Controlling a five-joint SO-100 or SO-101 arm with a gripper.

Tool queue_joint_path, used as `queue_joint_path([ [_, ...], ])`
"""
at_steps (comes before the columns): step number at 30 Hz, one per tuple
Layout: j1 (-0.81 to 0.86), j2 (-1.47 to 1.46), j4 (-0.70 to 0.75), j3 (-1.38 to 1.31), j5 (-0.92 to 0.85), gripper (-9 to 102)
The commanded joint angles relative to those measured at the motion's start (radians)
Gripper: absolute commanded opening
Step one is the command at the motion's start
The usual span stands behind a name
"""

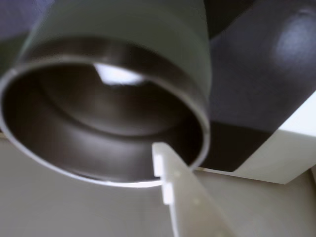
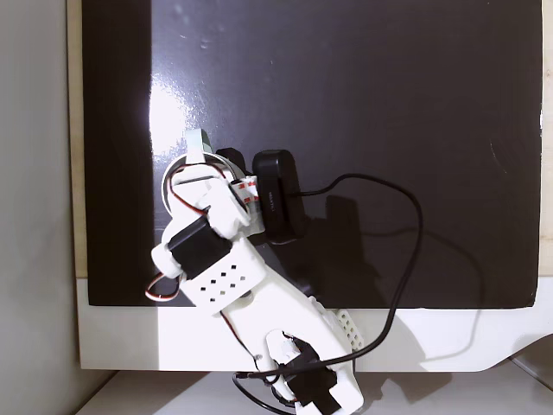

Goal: Grasp a gauze and put it in the cup.

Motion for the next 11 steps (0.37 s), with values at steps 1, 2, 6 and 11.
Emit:
queue_joint_path([
  [1,0.002,0.009,-0.012,-0.063,-0.006,43],
  [2,0.003,0.009,-0.011,-0.061,-0.006,43],
  [6,0.006,0.017,-0.009,-0.055,-0.008,42],
  [11,0.006,0.018,-0.009,-0.057,-0.008,41],
])
